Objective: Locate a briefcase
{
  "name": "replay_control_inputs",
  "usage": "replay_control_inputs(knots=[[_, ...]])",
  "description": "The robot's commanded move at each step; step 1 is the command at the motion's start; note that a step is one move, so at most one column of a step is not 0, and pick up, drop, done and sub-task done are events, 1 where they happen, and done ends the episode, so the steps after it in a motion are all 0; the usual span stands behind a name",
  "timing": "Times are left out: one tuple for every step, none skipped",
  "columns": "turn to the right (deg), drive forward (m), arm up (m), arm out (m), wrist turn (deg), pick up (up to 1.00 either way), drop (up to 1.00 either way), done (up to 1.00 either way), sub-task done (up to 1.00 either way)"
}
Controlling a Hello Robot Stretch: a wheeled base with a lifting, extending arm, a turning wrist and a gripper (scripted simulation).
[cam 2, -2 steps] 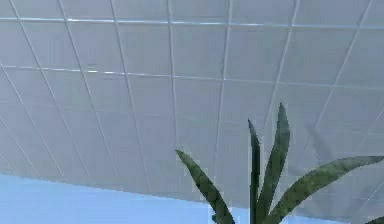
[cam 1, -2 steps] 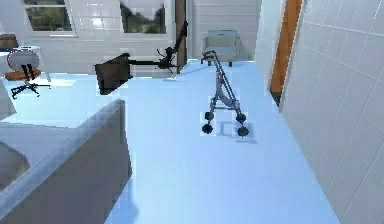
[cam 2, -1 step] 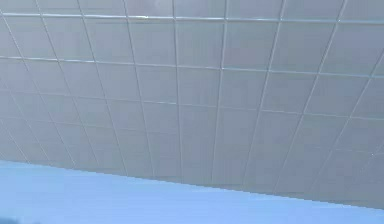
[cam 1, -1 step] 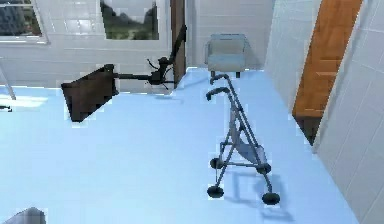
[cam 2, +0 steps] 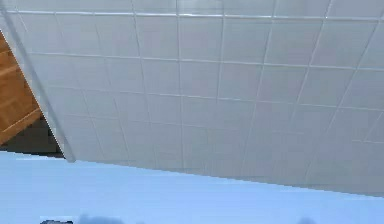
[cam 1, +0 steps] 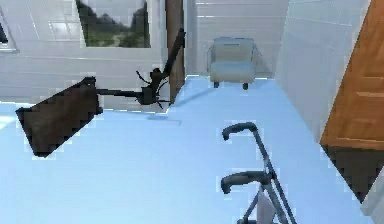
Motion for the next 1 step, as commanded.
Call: replay_control_inputs(knots=[[-45.0,0.00,0.00,0.00,0.0,0.00,0.00,0.00,0.00]])
